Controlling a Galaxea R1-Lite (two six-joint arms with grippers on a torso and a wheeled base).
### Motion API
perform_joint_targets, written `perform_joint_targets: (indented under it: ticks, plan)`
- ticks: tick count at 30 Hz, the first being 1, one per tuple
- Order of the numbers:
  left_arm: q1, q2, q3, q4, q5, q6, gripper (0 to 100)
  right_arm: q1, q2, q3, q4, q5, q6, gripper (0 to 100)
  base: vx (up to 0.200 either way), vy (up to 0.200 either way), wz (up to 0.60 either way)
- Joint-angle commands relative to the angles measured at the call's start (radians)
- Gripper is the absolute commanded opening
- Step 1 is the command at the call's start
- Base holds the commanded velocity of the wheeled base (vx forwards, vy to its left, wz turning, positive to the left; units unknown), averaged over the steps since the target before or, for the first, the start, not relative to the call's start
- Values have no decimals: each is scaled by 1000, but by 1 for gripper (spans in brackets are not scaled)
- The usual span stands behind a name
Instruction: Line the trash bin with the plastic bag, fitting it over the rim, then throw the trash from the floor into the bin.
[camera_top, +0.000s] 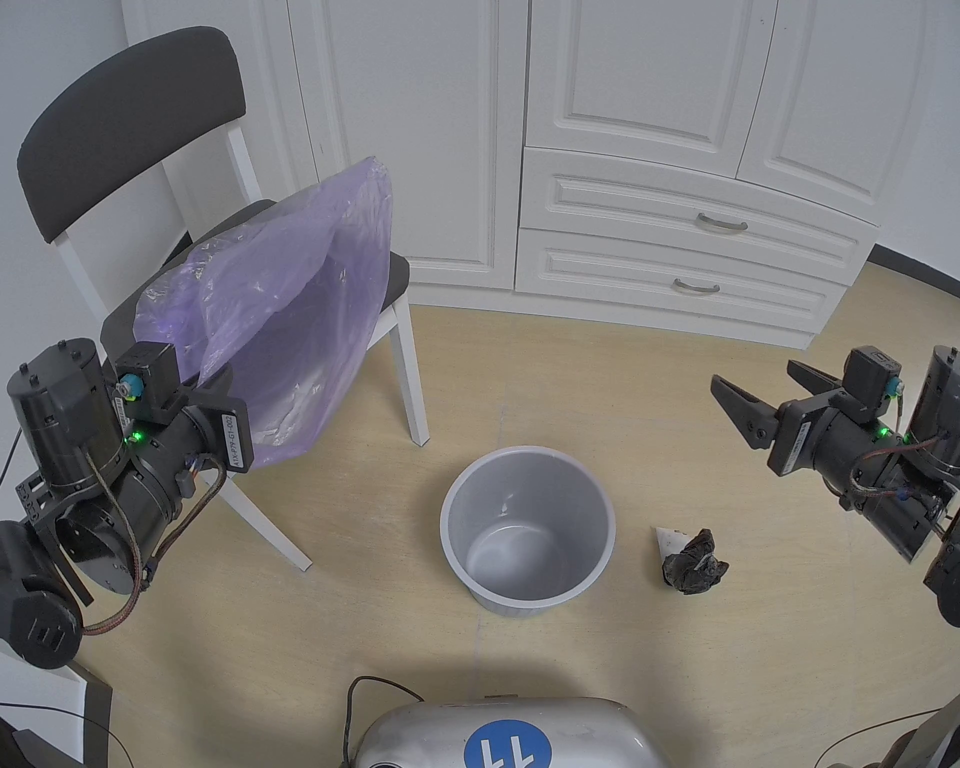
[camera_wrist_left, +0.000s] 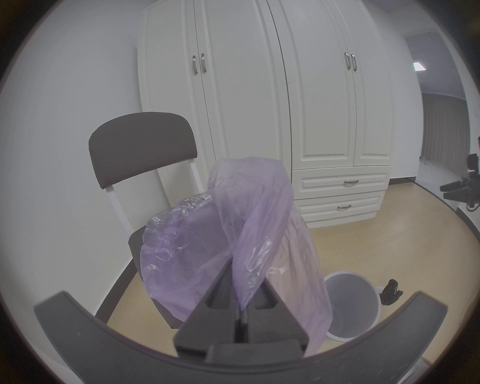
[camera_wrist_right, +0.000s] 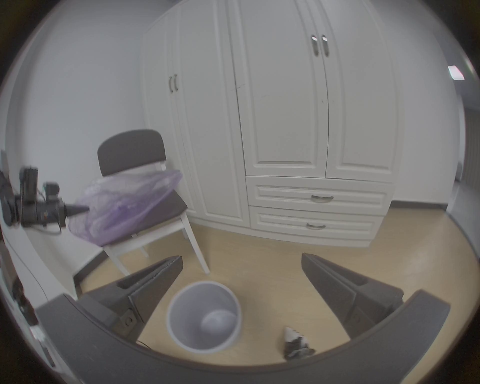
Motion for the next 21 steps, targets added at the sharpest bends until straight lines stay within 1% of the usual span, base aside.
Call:
perform_joint_targets:
  ticks: [1, 3, 6, 7, 8, 11, 15, 21]
  plan:
    - [-40, 6, 15, -18, 1, -3, 0, 63, 82, -1, -64, -5, 25, 100, 0, 0, 0]
    - [-69, 14, 17, -18, 3, -3, 0, 79, 103, -9, -72, -11, 14, 100, 0, 0, 0]
    - [-86, 23, 23, -18, 4, -1, 0, 118, 117, -27, -73, -30, 5, 100, 0, 0, 0]
    - [-86, 23, 23, -18, 4, -1, 0, 118, 117, -27, -73, -30, 5, 100, 0, 0, 0]
    - [-97, 17, 25, -18, 8, -1, 0, 145, 128, -44, -73, -39, 6, 100, 0, 0, 0]
    - [-132, 7, 23, -18, 47, -1, 0, 174, 136, -52, -73, -44, 8, 100, 0, 0, 0]
    - [-180, 9, 20, -20, 98, -1, 0, 188, 140, -46, -73, -39, 14, 100, 0, 0, 0]
    - [-210, 21, 15, -20, 149, -1, 0, 239, 154, -27, -73, -45, 14, 100, 0, 0, 0]
